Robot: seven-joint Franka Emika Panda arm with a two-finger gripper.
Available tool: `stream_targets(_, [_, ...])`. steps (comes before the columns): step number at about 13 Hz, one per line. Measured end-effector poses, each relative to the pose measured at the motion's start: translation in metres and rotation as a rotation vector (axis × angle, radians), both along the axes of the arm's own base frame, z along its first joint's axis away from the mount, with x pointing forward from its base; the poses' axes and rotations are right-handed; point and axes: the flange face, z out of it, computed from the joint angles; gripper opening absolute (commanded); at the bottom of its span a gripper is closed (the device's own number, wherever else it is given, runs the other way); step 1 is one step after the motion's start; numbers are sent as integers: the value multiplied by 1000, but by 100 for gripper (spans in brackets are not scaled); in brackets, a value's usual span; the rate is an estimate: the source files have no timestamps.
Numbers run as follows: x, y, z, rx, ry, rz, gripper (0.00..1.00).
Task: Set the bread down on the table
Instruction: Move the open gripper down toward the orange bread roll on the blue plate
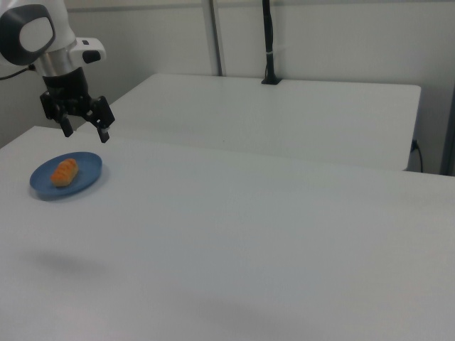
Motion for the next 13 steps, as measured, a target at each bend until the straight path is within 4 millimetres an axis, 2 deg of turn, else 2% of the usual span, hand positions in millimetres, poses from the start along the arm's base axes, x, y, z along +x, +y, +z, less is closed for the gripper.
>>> stream_targets(10, [0,1,-2,-1,4,3,100])
stream_targets(13, [-1,9,-5,-2,11,17,100])
